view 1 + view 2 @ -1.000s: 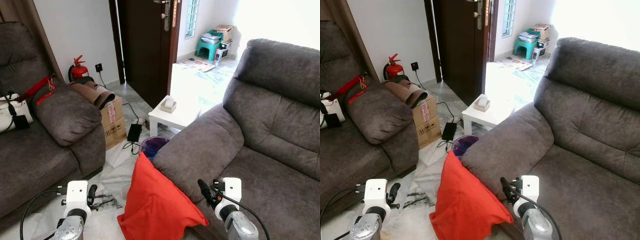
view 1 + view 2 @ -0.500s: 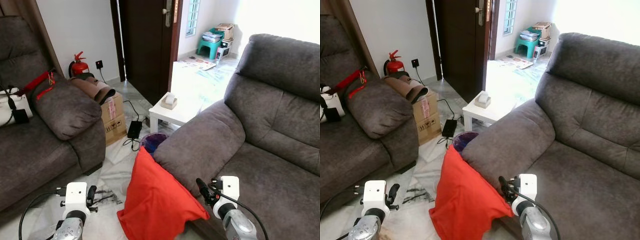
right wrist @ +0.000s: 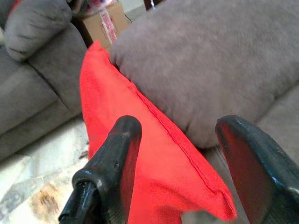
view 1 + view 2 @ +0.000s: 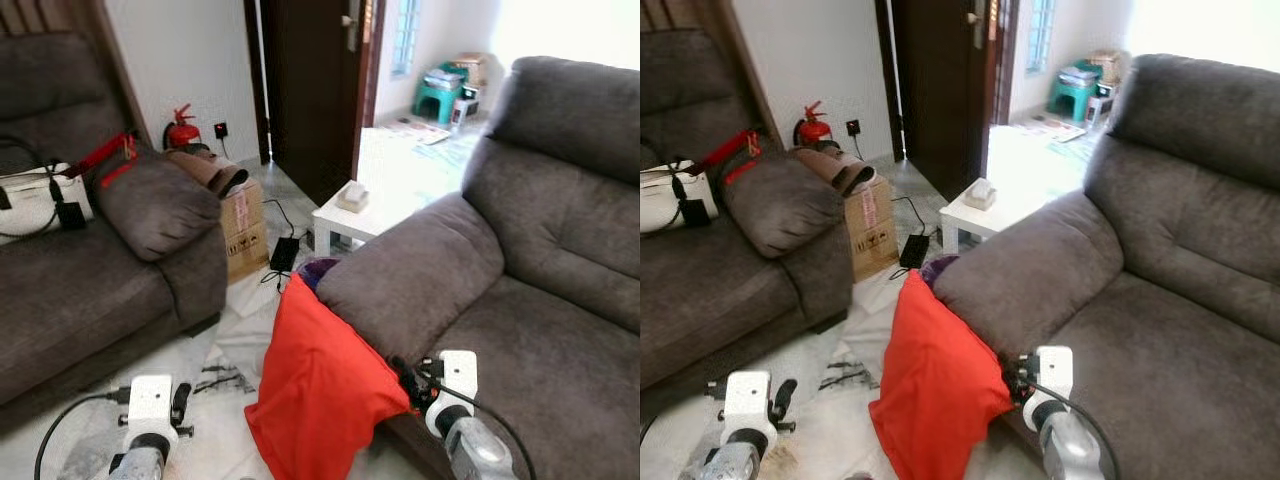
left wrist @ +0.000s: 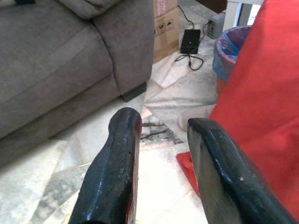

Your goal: Move the pillow to the sofa from floor

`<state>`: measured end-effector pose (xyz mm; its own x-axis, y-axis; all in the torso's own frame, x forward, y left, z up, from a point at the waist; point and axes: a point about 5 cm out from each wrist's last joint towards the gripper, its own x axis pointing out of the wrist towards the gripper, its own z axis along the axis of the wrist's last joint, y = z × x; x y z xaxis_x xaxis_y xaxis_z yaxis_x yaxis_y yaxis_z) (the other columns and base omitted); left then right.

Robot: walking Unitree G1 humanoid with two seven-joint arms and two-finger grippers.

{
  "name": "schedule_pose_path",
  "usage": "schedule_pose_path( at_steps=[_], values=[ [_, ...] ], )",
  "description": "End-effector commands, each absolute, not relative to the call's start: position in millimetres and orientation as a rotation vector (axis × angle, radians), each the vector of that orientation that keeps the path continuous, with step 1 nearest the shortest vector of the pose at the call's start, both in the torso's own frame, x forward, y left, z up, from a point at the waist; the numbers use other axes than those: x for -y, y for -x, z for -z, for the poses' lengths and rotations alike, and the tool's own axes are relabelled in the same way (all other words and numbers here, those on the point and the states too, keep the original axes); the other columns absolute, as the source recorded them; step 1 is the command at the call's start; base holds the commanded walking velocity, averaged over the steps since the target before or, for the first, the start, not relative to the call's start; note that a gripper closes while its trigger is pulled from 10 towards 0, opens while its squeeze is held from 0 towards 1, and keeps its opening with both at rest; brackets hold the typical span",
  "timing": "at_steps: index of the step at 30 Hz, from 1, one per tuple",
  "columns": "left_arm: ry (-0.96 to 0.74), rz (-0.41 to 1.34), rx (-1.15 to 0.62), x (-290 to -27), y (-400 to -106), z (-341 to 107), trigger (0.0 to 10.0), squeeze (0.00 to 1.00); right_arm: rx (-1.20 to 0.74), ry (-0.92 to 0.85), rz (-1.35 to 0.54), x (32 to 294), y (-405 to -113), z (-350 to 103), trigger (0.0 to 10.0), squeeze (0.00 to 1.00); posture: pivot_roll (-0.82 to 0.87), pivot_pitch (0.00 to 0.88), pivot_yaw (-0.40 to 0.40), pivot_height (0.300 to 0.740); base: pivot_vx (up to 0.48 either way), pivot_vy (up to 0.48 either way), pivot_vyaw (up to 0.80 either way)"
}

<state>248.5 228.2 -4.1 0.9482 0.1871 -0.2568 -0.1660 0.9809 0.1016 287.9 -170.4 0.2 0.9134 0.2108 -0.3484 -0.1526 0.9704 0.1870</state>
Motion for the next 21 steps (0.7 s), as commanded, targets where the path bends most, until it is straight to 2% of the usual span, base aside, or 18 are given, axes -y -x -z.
schedule_pose_path(
  at_steps=[1, 12, 21],
  values=[
    [-0.08, -0.186, -0.25, -230.8, -255.5, -2.3, 10.0, 0.0, -0.372, -0.15, -0.195, 168.3, -290.9, -2.6, 10.0, 0.0, 0.07, 0.0, -0.013, 0.653, 0.0, 0.0, 0.0],
    [-0.072, -0.185, -0.266, -231.9, -251.6, 0.7, 10.0, 0.0, -0.367, -0.162, -0.187, 167.9, -290.7, -2.4, 10.0, 0.0, 0.07, 0.0, -0.012, 0.653, 0.0, 0.0, 0.0],
    [-0.1, -0.158, -0.258, -230.6, -254.2, -2.0, 10.0, 0.0, -0.373, -0.16, -0.182, 168.9, -289.8, -1.5, 10.0, 0.0, 0.07, 0.0, -0.011, 0.653, 0.242, 0.0, 0.0]
  ],
)
